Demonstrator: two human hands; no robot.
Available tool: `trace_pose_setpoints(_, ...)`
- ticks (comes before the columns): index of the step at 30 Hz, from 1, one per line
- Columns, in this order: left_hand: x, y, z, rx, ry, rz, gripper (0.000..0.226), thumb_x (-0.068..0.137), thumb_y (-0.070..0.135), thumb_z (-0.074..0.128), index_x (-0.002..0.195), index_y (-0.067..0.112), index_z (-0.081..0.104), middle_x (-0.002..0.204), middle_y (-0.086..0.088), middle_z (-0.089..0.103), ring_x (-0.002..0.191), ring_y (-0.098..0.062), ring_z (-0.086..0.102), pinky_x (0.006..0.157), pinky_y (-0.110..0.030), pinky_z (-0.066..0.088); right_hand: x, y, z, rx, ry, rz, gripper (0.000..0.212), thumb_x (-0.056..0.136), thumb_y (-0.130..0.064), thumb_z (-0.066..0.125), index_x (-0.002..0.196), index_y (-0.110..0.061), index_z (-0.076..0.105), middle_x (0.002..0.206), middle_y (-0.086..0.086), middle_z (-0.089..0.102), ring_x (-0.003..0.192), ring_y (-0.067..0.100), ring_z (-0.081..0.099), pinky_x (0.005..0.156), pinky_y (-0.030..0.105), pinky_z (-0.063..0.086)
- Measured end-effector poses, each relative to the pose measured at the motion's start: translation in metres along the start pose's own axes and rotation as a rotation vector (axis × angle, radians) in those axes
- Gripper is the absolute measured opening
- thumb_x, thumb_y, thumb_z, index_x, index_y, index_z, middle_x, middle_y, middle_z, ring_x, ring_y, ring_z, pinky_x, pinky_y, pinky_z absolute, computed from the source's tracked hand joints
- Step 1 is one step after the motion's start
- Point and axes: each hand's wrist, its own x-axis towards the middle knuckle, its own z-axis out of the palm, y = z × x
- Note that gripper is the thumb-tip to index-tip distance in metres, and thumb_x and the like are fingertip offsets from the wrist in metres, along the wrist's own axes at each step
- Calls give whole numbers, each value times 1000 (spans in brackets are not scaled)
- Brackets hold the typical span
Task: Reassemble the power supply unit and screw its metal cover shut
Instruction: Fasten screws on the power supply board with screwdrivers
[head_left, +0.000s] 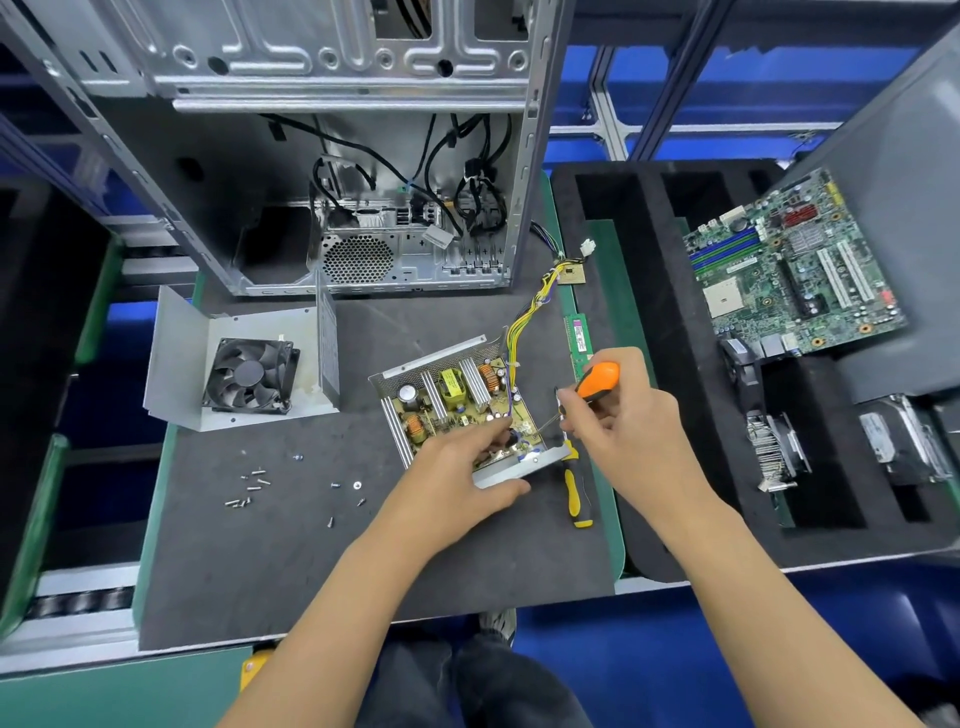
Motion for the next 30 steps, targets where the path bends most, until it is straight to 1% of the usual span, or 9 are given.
trace_pose_setpoints(2,0,-1,1,6,5,7,70,75,33,85,138,18,58,121,5,67,112,-12,62,102,-37,49,-1,-2,0,-10,-5,-4,29,92,-25,68,100,-28,41,71,-1,65,67,21,70,64,47,56)
trace_pose_setpoints(5,3,2,1,2,20,8,72,76,40,84,139,18,58,121,6,67,112,-9,61,103,-34,49,-1,-4,-1,-19,-14,0,28,92,-23,68,100,-26,42,71,0,66,68,22,71,65,48,56)
trace_pose_setpoints(8,8,6,-2,28,47,34,70,76,45,83,137,21,59,117,8,68,108,-7,62,99,-32,50,0,-7,-2,-25,-34,18,27,93,-23,67,100,-25,41,72,2,66,69,23,71,66,48,55)
trace_pose_setpoints(12,16,9,-3,16,40,22,77,72,40,87,140,20,56,120,8,67,110,-6,62,101,-32,50,1,-10,-3,-56,-58,-2,28,92,-23,67,100,-26,40,77,2,68,70,22,69,66,46,55)
trace_pose_setpoints(17,21,8,0,37,-22,-1,87,69,46,88,144,25,50,128,7,63,118,-9,59,106,-35,47,1,-15,-2,-165,-73,-72,24,92,-24,64,102,-21,42,78,2,65,71,25,64,67,45,53)
trace_pose_setpoints(22,20,6,3,54,-24,7,88,70,46,87,146,25,48,135,3,61,124,-9,56,109,-35,44,3,-22,-5,-301,-36,-155,25,87,-21,70,92,-14,47,70,-2,56,64,23,53,60,39,47)
trace_pose_setpoints(26,20,5,4,76,-24,16,87,71,47,86,146,23,48,137,3,60,125,-11,55,109,-36,43,8,-30,-8,-403,-94,-190,24,87,-23,68,97,-18,47,68,-4,56,64,27,52,58,35,45)
trace_pose_setpoints(28,20,4,4,72,-21,20,87,71,47,85,146,23,48,137,3,60,125,-11,55,108,-37,44,11,-34,-9,-478,-123,-224,22,90,-25,67,100,-16,50,70,-3,56,67,29,53,59,37,45)
trace_pose_setpoints(30,20,4,5,67,-23,18,87,71,48,85,146,23,49,136,2,61,125,-12,55,108,-37,44,14,-36,-12,-554,-157,-234,22,93,-28,64,97,-14,48,71,-3,54,69,30,52,62,38,45)
